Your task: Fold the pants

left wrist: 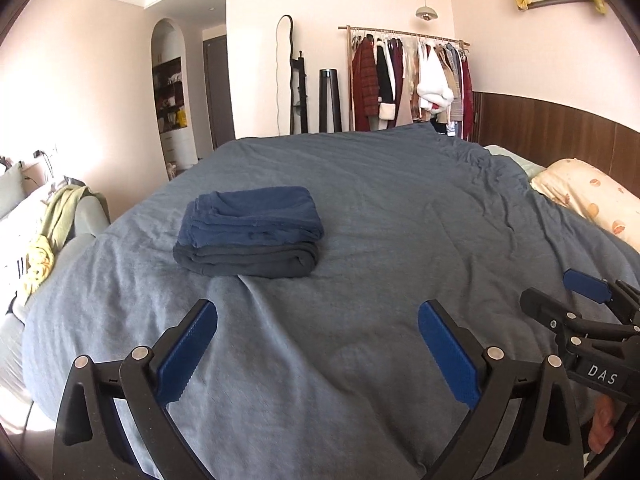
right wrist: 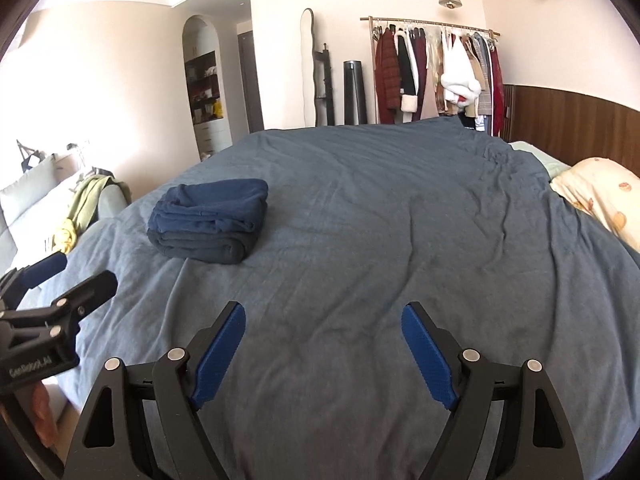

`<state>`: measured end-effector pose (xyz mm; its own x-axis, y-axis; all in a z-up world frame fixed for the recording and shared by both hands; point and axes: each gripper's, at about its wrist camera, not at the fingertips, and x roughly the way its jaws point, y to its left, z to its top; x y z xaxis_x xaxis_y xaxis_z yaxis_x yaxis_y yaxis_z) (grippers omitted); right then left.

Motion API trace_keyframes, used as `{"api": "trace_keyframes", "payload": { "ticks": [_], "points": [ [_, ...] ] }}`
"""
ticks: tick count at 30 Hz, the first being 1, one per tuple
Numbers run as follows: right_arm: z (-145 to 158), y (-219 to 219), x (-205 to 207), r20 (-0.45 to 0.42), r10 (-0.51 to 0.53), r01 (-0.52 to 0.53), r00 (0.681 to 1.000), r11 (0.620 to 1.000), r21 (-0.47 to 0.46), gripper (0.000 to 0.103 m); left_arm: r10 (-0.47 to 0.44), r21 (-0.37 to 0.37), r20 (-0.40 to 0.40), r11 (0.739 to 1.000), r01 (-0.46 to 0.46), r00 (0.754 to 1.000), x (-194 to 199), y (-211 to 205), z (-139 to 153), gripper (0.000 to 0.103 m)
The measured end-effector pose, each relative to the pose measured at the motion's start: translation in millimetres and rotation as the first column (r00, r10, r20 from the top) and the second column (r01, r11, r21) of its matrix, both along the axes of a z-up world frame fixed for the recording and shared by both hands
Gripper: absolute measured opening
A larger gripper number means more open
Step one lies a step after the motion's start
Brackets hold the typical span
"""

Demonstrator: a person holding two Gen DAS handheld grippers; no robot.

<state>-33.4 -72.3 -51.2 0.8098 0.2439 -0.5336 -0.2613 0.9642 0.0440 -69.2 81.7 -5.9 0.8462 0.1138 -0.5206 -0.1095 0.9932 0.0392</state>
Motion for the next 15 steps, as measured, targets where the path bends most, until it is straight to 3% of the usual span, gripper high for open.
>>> {"api": "trace_keyframes", "payload": {
  "ticks": [15],
  "points": [
    [13, -17, -28, 0.055, -0.033, 0.033, 0.998, 0.999, -0.002, 0.081, -0.015, -0.004, 0.029, 1.0, 0.015, 0.999, -19, -14, 11, 0.103]
  ]
}}
